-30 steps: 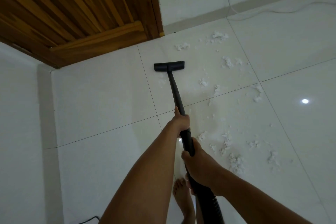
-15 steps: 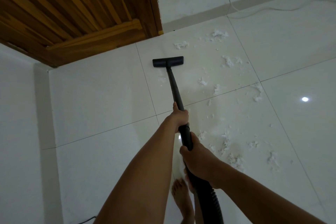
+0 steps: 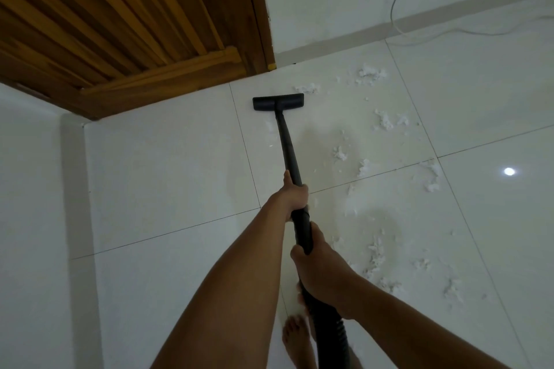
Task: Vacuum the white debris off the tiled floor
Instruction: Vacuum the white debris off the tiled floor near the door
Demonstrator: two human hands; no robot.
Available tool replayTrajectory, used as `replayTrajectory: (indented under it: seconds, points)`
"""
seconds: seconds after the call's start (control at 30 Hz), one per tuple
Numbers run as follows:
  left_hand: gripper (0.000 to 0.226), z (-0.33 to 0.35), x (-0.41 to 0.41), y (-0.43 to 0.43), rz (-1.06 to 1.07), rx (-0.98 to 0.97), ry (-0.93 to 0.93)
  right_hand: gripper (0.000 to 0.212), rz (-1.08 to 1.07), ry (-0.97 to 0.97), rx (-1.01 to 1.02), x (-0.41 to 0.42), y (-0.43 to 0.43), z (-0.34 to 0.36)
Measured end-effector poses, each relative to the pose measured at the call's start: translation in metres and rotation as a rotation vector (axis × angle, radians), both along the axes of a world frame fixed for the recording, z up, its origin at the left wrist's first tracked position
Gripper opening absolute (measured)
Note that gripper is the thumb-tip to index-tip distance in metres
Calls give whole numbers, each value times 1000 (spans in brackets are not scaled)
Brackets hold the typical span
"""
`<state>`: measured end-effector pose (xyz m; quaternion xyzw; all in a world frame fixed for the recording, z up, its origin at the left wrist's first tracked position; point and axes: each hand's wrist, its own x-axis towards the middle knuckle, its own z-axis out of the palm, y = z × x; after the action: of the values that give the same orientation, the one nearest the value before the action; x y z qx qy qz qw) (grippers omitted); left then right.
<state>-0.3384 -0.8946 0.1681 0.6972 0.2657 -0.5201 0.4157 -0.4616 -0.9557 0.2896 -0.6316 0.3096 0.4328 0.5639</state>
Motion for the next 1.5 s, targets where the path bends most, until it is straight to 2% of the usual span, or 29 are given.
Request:
replayTrajectory:
  seconds: [0.57, 1.0, 1.13, 1.5]
  points:
    - [73, -4, 66, 2, -37, 24, -34, 57, -27, 47, 31, 69, 0, 1]
    - [73, -13, 84, 13, -25, 15, -45, 60, 11, 67, -26, 88, 12, -11]
    - [74, -12, 80, 12, -22, 13, -45, 60, 78, 38, -103, 85, 14, -14]
    - [77, 29, 67, 35, -7, 18, 13, 58, 78, 85, -61, 84, 33, 32]
